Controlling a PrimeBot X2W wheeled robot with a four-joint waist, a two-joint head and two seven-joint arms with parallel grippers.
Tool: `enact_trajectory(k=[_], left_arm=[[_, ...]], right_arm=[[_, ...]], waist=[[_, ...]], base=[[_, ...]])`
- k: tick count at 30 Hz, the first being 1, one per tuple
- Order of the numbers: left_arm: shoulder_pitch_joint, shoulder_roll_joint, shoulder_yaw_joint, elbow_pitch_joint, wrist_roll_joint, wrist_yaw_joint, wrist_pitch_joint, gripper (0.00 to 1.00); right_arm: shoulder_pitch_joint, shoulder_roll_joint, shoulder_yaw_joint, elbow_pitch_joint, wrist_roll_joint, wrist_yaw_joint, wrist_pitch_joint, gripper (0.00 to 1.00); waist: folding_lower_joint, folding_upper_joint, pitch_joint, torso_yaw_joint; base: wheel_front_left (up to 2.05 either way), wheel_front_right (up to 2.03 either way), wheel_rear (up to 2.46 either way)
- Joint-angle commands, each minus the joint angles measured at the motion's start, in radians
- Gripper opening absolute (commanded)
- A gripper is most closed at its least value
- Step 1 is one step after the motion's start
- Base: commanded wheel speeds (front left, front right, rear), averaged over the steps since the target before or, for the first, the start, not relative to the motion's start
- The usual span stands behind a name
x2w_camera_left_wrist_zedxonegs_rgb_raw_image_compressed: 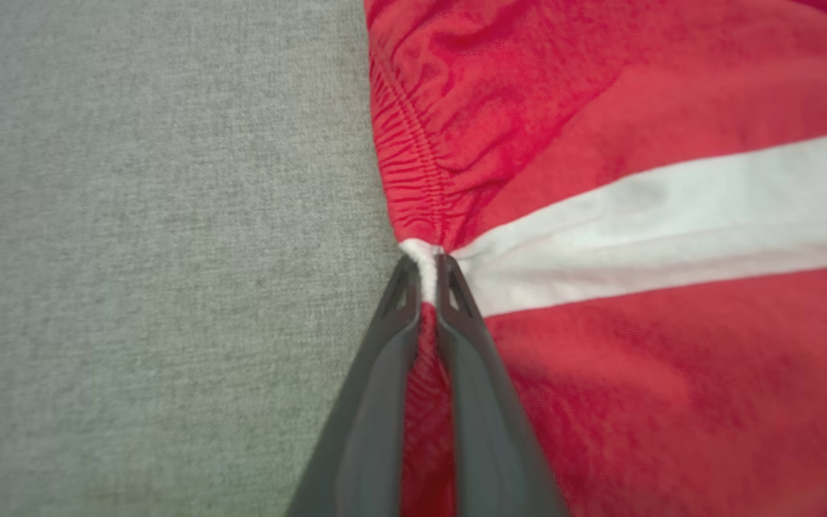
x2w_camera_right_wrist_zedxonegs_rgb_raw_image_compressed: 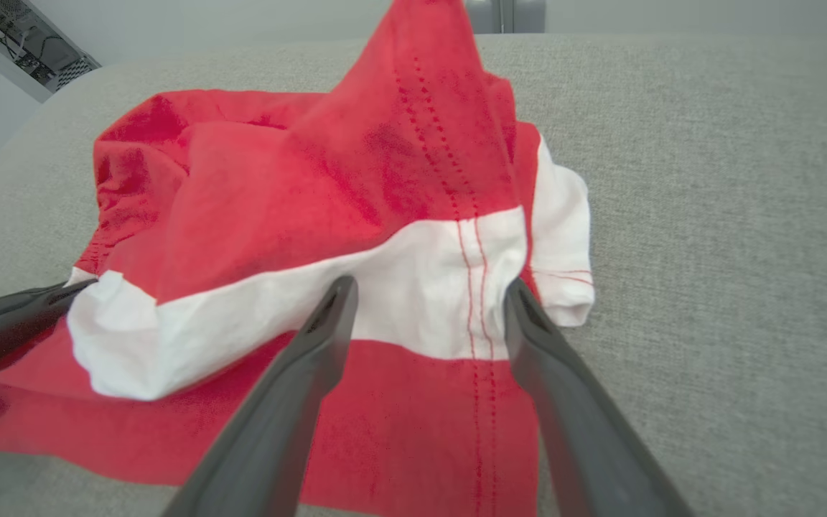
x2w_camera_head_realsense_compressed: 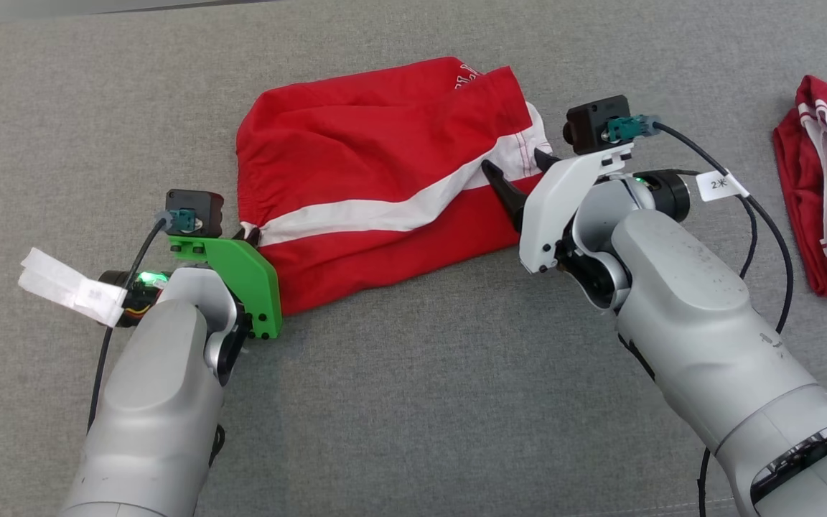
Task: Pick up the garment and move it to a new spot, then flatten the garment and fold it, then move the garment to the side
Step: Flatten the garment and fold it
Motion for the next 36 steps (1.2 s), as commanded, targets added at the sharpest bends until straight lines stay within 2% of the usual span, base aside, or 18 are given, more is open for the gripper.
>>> enact_trajectory(k=[1,9,10,11,12,14,15,16,21,26,31,36], left_arm=[[0.004,-0.001,-0.004,0.019,-0.008,-0.002,0.004,0.0],[-0.019,0.002,-0.012,0.028,-0.019,-0.002,-0.009,0.0],[-0.021,0.002,-0.013,0.028,-0.021,-0.002,-0.011,0.0],[-0.022,0.002,-0.014,0.029,-0.023,-0.003,-0.013,0.0],[-0.023,0.001,-0.015,0.031,-0.024,-0.003,-0.016,0.0],[-0.026,0.0,-0.017,0.033,-0.027,-0.004,-0.018,0.0],[-0.027,0.0,-0.017,0.035,-0.028,-0.004,-0.019,0.0],[-0.028,0.0,-0.018,0.037,-0.028,-0.005,-0.023,0.0],[-0.03,0.0,-0.004,0.026,-0.048,-0.005,-0.065,0.0],[-0.03,-0.005,0.052,-0.032,-0.142,-0.014,-0.148,0.0],[-0.021,-0.01,0.081,-0.142,-0.256,-0.028,-0.202,0.0],[-0.005,-0.012,0.086,-0.305,-0.406,-0.03,-0.193,0.0]], right_arm=[[0.003,0.002,0.012,-0.011,0.018,-0.002,0.007,1.0],[-0.007,-0.018,0.067,-0.038,0.085,-0.002,-0.001,1.0],[-0.012,-0.021,0.072,-0.036,0.092,-0.002,-0.003,0.9],[-0.015,-0.023,0.075,-0.035,0.094,-0.002,-0.004,0.84],[-0.02,-0.025,0.081,-0.035,0.097,-0.002,-0.008,0.57],[-0.024,-0.029,0.095,-0.034,0.103,-0.002,-0.016,0.22],[-0.025,-0.031,0.103,-0.035,0.102,-0.002,-0.018,0.07],[-0.029,-0.032,0.112,-0.038,0.1,-0.002,-0.031,0.0],[-0.03,-0.034,0.132,-0.046,0.118,-0.002,-0.06,0.0],[0.003,-0.052,0.108,-0.115,0.19,-0.002,-0.119,0.0],[0.036,-0.117,0.07,-0.243,0.271,-0.002,-0.151,0.0],[0.067,-0.184,0.017,-0.364,0.296,-0.001,-0.171,0.0]], waist=[[0.0,0.0,0.002,-0.002],[0.0,0.0,0.014,-0.007],[0.0,0.0,0.015,-0.006],[0.0,0.0,0.016,-0.005],[0.0,0.0,0.017,-0.005],[0.0,0.0,0.018,-0.004],[0.0,0.0,0.018,-0.003],[0.0,0.0,0.019,-0.003],[0.0,0.0,0.01,-0.004],[0.0,0.0,-0.018,-0.005],[0.0,0.0,-0.054,-0.011],[0.0,0.0,-0.087,-0.025]], base=[[0.0,0.0,0.0],[0.0,0.0,0.0],[0.0,0.0,0.0],[0.0,0.0,0.0],[0.0,0.0,0.0],[0.0,0.0,0.0],[0.0,0.0,0.0],[0.0,0.0,0.0],[0.0,0.0,0.0],[0.0,0.0,0.0],[0.0,0.0,0.0],[0.0,0.0,0.0]])
